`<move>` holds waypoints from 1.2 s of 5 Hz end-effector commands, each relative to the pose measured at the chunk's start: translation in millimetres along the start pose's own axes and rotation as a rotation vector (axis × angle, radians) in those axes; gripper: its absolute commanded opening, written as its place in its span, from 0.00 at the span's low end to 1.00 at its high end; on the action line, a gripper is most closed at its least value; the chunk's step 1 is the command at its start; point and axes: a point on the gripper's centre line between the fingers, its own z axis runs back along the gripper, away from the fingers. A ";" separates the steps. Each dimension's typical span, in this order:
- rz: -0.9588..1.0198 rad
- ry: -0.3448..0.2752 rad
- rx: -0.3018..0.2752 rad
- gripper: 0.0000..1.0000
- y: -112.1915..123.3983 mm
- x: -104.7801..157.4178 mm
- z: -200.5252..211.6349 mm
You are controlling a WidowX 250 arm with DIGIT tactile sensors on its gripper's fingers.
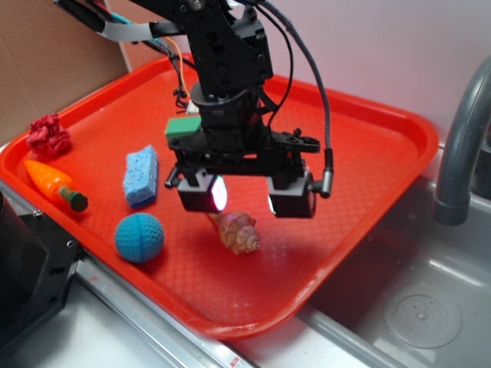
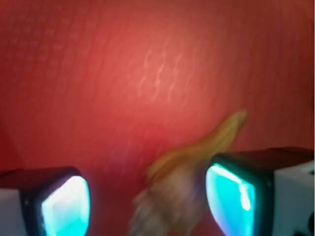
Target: Grab the shell.
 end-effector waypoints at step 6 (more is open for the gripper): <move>-0.254 0.066 -0.020 0.00 -0.5 -3.3 0.6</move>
